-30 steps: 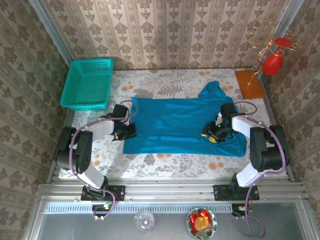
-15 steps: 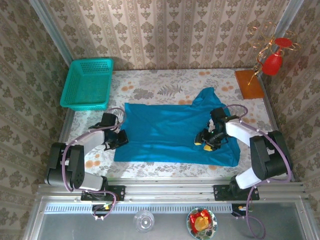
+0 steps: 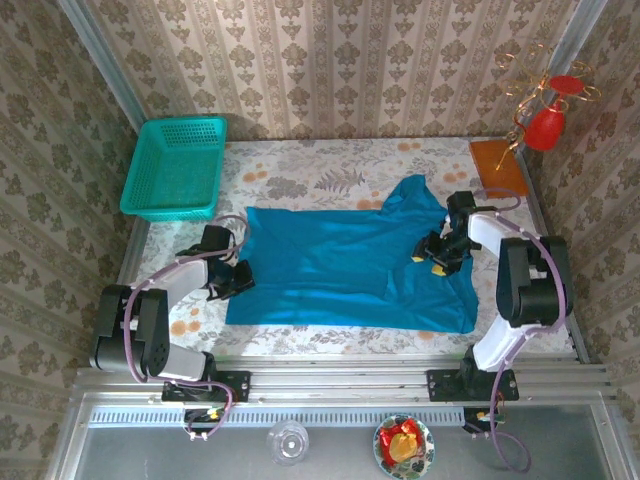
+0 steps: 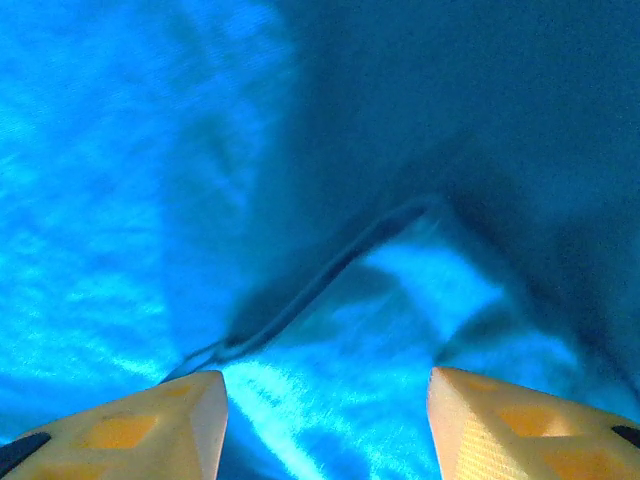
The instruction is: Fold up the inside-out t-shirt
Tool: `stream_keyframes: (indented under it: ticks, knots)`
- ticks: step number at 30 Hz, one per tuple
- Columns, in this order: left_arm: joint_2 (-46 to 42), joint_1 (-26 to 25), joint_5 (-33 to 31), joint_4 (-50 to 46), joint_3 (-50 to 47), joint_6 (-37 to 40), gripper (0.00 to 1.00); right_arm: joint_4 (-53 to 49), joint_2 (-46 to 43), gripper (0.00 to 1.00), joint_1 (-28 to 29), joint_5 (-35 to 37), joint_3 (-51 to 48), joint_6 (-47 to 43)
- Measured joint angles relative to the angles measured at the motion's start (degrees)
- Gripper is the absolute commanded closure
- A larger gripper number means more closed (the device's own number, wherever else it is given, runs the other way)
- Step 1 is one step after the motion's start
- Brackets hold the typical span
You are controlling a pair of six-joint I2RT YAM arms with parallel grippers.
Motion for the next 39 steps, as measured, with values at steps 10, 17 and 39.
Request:
stream_keyframes:
  ticks: [10, 17, 39]
  knots:
    - [-1.5, 2.0, 0.2, -0.6, -0.9, 0.5, 0.9, 0.3, 1.8, 0.43, -8.1, -3.4, 1.0, -0.2]
    - [-3.9, 1.9, 1.3, -1.8, 1.0, 1.8, 0.87, 1.6, -2.2, 0.44, -8.2, -7.6, -0.5, -1.6]
    - [25.6, 1.4, -5.8, -12.2, 45.8, 14.1, 0.74, -1.1, 1.4, 0.47, -5.1, -11.3, 15.9, -3.9]
